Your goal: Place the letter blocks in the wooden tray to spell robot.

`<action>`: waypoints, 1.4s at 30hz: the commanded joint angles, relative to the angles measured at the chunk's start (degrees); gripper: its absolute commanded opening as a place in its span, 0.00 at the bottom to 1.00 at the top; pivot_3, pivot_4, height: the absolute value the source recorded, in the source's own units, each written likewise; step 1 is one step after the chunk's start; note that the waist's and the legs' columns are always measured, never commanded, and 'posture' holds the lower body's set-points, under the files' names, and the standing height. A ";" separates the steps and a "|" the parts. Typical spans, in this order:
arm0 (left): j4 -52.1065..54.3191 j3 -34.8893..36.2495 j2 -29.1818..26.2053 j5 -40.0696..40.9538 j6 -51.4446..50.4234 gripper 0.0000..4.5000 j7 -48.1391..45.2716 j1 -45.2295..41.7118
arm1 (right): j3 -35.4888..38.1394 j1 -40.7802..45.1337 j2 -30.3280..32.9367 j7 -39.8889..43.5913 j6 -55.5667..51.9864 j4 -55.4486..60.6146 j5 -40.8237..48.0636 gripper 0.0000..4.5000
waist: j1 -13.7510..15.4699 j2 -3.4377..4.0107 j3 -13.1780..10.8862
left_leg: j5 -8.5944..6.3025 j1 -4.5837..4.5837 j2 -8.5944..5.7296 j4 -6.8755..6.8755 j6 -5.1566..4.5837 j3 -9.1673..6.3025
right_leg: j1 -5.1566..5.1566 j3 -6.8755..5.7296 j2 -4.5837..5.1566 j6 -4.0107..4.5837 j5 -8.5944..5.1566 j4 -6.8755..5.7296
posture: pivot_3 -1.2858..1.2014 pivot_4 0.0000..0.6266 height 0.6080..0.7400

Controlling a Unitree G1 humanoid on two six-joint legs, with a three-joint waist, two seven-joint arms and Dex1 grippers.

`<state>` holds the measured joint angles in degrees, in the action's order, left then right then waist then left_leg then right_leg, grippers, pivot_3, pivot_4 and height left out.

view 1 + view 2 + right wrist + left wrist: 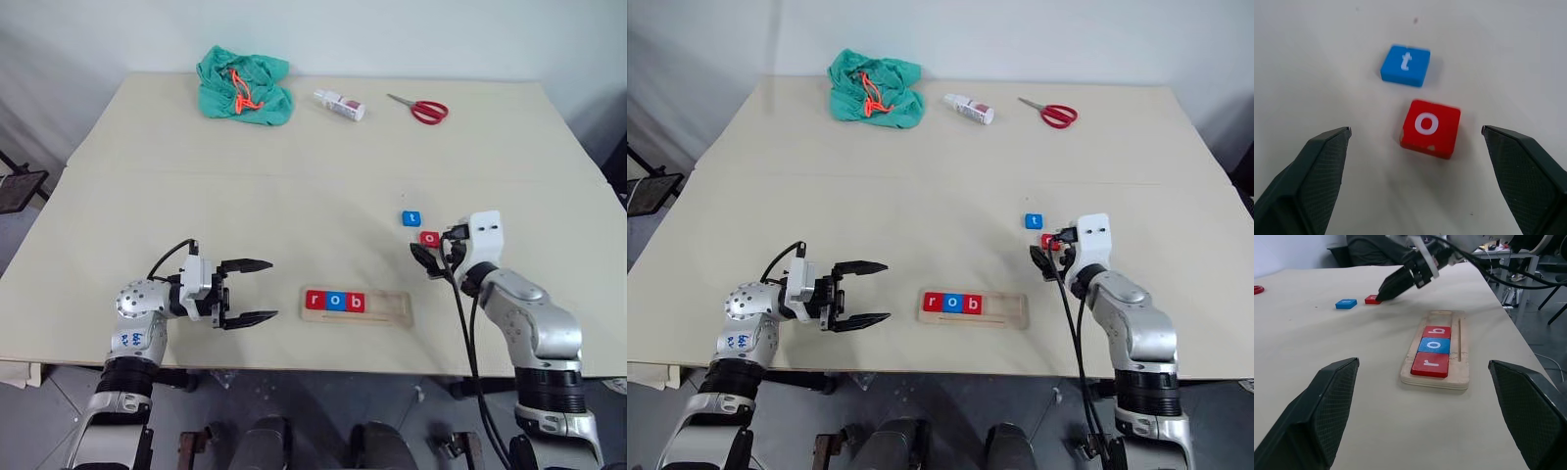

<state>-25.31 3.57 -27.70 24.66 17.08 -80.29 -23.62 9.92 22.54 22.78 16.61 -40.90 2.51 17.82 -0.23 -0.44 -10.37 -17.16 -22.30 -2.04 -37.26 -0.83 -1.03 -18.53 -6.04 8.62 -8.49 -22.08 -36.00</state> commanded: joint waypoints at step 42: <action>-2.57 -0.56 0.71 -0.16 1.16 1.00 -2.03 -3.55 | 7.59 -24.03 -6.14 -9.16 -22.03 41.32 7.33 0.32 | 0.20 0.03 0.01 | 0.01 0.05 -0.01 0.06 0.02 0.01 | -0.02 0.11 -0.02 0.00 0.00 -0.03 | 0.52 0.24 1.00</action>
<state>-27.91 2.85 -27.08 24.53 17.42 -81.71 -26.63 16.35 -1.47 16.99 8.28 -62.99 41.20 24.96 -0.03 -0.41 -10.36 -17.15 -22.25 -2.06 -37.20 -0.81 -1.01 -18.55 -5.92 8.61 -8.49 -22.08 -36.03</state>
